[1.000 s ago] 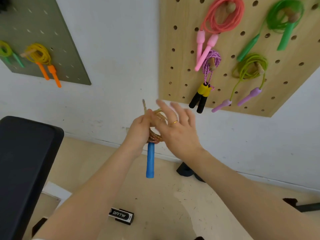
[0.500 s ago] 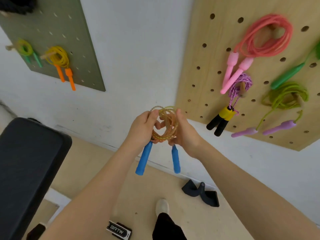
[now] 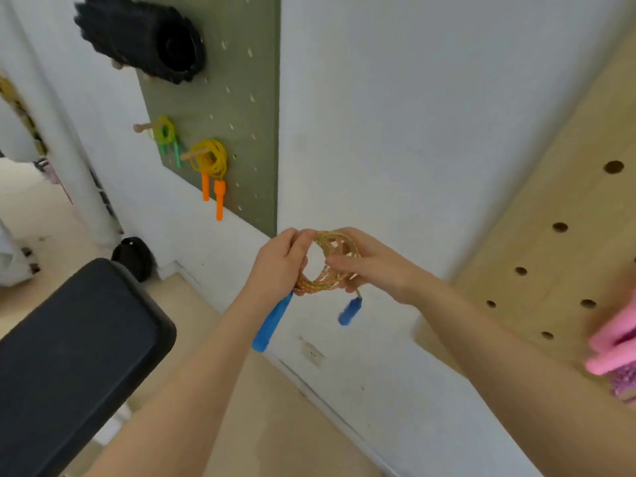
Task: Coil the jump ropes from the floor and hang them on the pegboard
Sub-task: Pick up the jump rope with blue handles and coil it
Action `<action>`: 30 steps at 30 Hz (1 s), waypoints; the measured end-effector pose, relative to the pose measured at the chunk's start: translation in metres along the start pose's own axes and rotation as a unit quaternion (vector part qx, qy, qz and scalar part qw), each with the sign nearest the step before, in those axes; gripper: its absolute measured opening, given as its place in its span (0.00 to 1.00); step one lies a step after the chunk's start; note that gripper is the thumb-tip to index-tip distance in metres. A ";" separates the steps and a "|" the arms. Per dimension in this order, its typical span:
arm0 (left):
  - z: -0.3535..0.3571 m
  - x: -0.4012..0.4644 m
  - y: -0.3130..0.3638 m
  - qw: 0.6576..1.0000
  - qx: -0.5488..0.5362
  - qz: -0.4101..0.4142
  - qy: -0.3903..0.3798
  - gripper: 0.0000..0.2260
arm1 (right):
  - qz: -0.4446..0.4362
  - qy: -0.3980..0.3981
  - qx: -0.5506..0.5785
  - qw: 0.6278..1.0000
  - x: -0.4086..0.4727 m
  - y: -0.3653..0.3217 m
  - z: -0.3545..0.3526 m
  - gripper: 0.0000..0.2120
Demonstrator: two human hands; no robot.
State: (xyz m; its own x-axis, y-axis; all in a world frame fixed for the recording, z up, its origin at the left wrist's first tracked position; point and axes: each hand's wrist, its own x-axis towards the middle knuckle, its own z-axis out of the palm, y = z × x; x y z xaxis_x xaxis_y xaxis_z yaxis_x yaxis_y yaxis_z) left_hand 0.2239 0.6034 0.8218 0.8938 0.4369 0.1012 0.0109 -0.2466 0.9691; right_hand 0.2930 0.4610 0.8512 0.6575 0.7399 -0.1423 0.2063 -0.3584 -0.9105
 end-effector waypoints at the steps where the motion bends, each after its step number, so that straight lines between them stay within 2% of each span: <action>1: -0.004 0.009 -0.002 1.000 0.003 0.004 0.017 0.13 | -0.012 0.000 -0.013 1.000 0.012 -0.004 -0.001 0.15; 4: -0.015 0.036 -0.007 0.999 0.014 0.006 0.044 0.12 | -0.054 0.033 -0.058 0.996 0.046 -0.012 0.005 0.18; 8: -0.032 0.072 -0.007 0.997 -0.006 0.013 0.073 0.11 | -0.099 0.079 -0.083 0.988 0.089 -0.020 0.004 0.16; 12: -0.044 0.110 -0.006 0.995 -0.042 0.041 0.078 0.11 | -0.145 0.098 -0.145 0.974 0.127 -0.033 -0.005 0.15; 16: -0.063 0.159 0.000 0.991 -0.091 0.071 0.075 0.10 | -0.186 0.136 -0.162 0.960 0.175 -0.053 -0.014 0.15; 20: -0.100 0.220 0.013 0.980 -0.131 0.129 0.077 0.11 | -0.247 0.180 -0.142 0.941 0.232 -0.095 -0.018 0.12; 25: -0.171 0.295 0.038 0.970 -0.139 0.194 0.044 0.10 | -0.297 0.232 -0.147 0.915 0.306 -0.163 -0.012 0.13; 28: -0.218 0.332 0.051 0.951 -0.182 0.249 0.001 0.08 | -0.341 0.272 -0.157 0.886 0.341 -0.208 -0.004 0.14; 30: -0.245 0.351 0.059 0.938 -0.189 0.290 0.020 0.08 | -0.366 0.288 -0.166 0.869 0.358 -0.234 0.004 0.15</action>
State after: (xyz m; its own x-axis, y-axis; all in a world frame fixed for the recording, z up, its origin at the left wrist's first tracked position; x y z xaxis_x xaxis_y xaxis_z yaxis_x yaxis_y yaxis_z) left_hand 0.4280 0.9546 0.9693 0.6833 0.3579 0.6363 -0.6381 -0.1308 0.7588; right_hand 0.4772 0.8122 1.0117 0.4956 0.4651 0.7335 0.8572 -0.1257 -0.4994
